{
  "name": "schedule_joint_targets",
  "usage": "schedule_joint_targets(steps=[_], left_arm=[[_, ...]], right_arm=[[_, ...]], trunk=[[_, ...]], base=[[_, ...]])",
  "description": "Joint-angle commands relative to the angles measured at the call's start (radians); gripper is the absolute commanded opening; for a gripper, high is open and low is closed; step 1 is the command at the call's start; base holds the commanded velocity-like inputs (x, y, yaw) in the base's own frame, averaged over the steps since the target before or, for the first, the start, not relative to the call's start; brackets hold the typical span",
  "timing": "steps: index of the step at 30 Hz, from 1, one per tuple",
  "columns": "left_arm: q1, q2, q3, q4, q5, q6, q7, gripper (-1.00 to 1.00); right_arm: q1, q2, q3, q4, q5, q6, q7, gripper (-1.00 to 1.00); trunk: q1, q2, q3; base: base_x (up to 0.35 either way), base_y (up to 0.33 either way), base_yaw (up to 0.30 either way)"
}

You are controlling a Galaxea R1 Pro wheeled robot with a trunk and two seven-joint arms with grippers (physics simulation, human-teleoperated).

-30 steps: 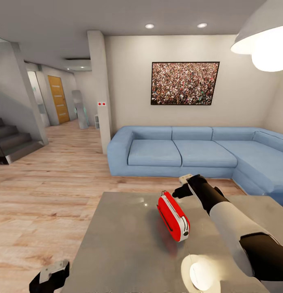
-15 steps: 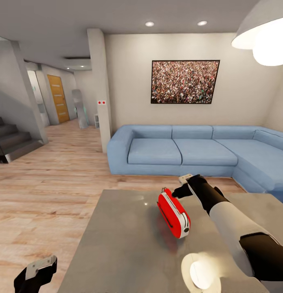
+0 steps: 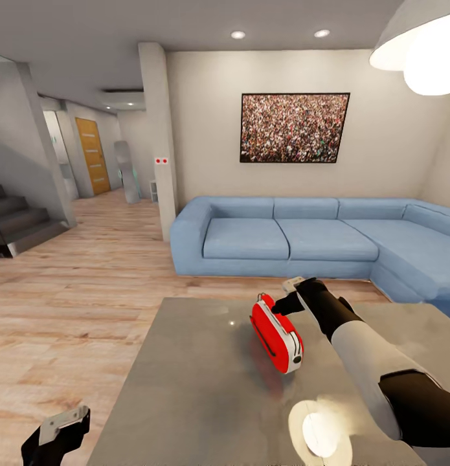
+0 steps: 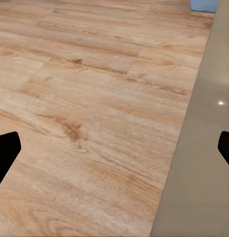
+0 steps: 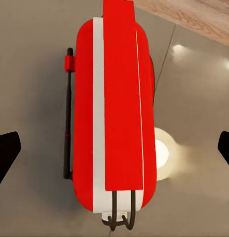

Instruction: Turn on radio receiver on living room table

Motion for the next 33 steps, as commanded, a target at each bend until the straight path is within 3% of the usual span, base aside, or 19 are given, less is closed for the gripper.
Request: schedule_joint_targets(steps=[1, 4, 33], left_arm=[[0.0, 0.001, 0.0, 0.0, 0.003, 0.0, 0.0, 1.0], [0.0, 0.003, 0.0, 0.0, 0.011, 0.0, 0.0, 1.0], [0.0, 0.002, 0.0, 0.001, 0.017, 0.0, -0.007, 1.0]], right_arm=[[0.0, 0.0, 0.0, 0.0, 0.0, 0.0, 0.0, 1.0], [0.0, 0.0, 0.0, 0.0, 0.0, -0.001, -0.001, 1.0], [0.0, -0.011, -0.006, 0.0, 0.0, -0.006, -0.001, 1.0]], trunk=[[0.004, -0.007, -0.003], [0.015, -0.028, -0.013], [0.015, -0.028, -0.013]], base=[[0.0, 0.0, 0.0], [0.0, 0.0, 0.0], [0.0, 0.0, 0.0]])
